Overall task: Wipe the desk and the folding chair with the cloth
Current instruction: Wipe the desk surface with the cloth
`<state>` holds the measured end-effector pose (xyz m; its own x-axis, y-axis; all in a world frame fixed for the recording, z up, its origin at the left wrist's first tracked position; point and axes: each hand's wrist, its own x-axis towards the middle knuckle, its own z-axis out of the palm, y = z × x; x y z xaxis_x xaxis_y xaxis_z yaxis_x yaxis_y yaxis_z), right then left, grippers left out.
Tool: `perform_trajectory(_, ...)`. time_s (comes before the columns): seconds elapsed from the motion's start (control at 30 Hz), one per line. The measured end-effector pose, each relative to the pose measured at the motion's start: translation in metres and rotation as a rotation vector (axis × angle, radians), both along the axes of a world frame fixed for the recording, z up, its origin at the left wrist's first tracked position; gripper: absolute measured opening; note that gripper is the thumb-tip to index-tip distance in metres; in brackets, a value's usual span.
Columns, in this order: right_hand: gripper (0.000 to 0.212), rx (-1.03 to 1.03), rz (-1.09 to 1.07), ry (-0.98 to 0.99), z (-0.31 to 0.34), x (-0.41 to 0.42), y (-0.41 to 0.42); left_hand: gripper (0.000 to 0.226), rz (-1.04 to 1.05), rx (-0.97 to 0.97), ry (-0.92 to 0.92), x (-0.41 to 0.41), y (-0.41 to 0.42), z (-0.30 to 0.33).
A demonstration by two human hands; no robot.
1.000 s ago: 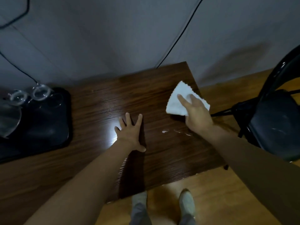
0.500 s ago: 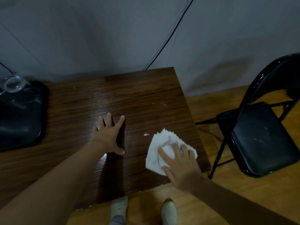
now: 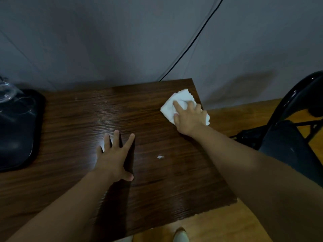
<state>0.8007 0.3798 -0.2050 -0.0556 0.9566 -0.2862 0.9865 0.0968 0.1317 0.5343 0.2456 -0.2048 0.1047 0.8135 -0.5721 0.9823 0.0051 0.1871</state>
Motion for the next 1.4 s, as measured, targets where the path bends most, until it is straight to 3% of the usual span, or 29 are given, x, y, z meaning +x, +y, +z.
perform_trajectory(0.1, 0.059, 0.023, 0.092, 0.033, 0.004, -0.007, -0.041, 0.138, 0.008, 0.066, 0.023, 0.004, -0.007, 0.01)
perform_trajectory(0.3, 0.064, 0.02, 0.317, 0.098, 0.007, 0.007, -0.199, 0.115, -0.066, 0.176, 0.082, 0.012, -0.027, 0.028)
perform_trajectory(0.5, 0.076, -0.146, 0.378, 0.083, 0.003, 0.035, -0.269, 0.147, -0.094, 0.0, 0.009, 0.0, -0.035, 0.023)
perform_trajectory(0.6, 0.068, -0.004, 0.304, 0.111, 0.001, 0.037, -0.233, 0.151, -0.078, 0.013, -0.02, 0.0, -0.039, 0.017)
perform_trajectory(0.7, 0.064, 0.101, 0.202, 0.009, -0.001, 0.027, -0.158, 0.151, -0.058, 0.029, -0.034, 0.0, -0.037, 0.015)
perform_trajectory(0.9, 0.064, 0.059, 0.078, -0.004, -0.01, -0.02, -0.013, 0.152, 0.023, 0.06, -0.16, -0.01, -0.041, 0.01)
perform_trajectory(1.0, 0.06, 0.011, 0.093, 0.02, -0.01, -0.042, 0.013, 0.153, 0.052, 0.076, -0.206, -0.013, -0.043, 0.009)
perform_trajectory(1.2, 0.053, 0.121, 0.393, 0.11, -0.009, -0.058, -0.119, 0.151, 0.006, 0.096, -0.152, -0.012, -0.045, 0.013)
perform_trajectory(1.4, 0.057, -0.002, 0.545, 0.119, -0.017, -0.011, -0.264, 0.148, 0.032, 0.087, -0.067, -0.002, -0.049, 0.021)
